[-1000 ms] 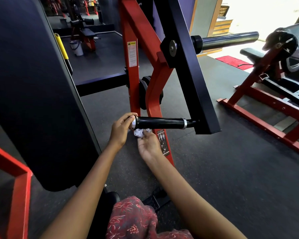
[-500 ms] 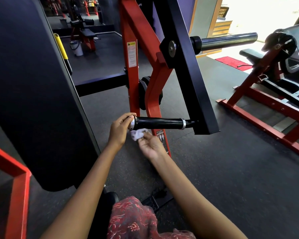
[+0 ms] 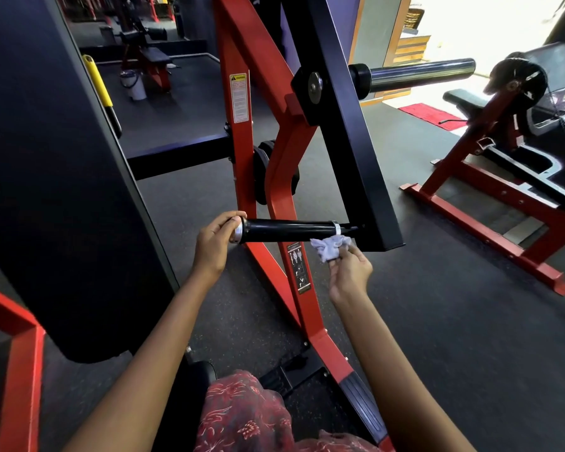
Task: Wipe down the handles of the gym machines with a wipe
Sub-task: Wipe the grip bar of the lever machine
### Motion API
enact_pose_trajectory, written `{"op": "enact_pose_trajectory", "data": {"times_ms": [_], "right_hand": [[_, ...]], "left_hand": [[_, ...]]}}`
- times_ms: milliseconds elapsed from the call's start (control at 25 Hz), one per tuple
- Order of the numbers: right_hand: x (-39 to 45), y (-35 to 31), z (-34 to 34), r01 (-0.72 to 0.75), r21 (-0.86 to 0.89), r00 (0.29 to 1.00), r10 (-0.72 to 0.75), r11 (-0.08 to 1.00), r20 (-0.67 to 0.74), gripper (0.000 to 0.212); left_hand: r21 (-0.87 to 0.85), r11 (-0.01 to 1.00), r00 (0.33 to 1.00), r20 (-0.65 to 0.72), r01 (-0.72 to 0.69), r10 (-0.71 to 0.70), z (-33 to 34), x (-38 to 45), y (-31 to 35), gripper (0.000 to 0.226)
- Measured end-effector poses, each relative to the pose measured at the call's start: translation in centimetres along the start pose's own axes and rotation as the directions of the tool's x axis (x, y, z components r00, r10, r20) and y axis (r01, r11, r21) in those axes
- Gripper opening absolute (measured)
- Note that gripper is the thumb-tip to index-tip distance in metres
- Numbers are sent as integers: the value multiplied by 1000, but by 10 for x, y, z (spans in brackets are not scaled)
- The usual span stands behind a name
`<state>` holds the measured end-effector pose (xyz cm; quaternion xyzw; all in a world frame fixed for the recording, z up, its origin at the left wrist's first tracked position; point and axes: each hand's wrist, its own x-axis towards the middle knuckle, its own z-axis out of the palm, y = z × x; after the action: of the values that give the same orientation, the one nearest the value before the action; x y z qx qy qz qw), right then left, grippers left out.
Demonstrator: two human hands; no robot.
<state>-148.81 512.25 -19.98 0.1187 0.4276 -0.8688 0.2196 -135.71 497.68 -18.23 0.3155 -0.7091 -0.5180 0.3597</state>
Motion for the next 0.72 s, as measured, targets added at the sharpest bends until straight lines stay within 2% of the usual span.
{"op": "enact_pose_trajectory", "data": {"times_ms": [40,80,120,160,240,280,320,400,560,600,720], "right_hand": [[0,3,0,183,-117,983,-182,976,21,18],[1,6,0,368,-228,930,-358,902,82,19],[5,10,-1,514,-339,858,-480,788,182,23],[9,13,-2,610,-445,792,-519,656,322,28],[19,27,-3,702,-621,708,-429,348,561,35],[22,35,-3,708,-655,699,-389,263,600,37],[20,43,1,711,-662,696,-376,240,612,38],[10,54,13,776,-607,620,-386,173,683,37],[26,35,-2,900,-409,356,-287,-152,889,43],[39,24,-10,887,-416,352,-289,-202,890,43],[58,5,-25,783,-588,502,-354,-200,789,38]], "left_hand": [[2,1000,1000,3,1,-1,0,0,0,27],[1,1000,1000,7,2,-2,0,0,0,28],[0,1000,1000,10,0,0,0,0,0,27],[0,1000,1000,13,-3,3,-1,0,-1,27],[-3,1000,1000,16,-7,7,-1,1,-2,27],[-9,1000,1000,16,-7,7,-1,1,-3,27],[-14,1000,1000,15,-6,7,-1,2,-4,27],[-20,1000,1000,9,-14,14,0,3,-6,26],[-35,999,1000,-9,-30,29,2,3,-10,24],[-39,999,1000,-14,-28,28,2,3,-11,24],[-48,998,999,-30,-34,32,4,3,-13,23]]}}
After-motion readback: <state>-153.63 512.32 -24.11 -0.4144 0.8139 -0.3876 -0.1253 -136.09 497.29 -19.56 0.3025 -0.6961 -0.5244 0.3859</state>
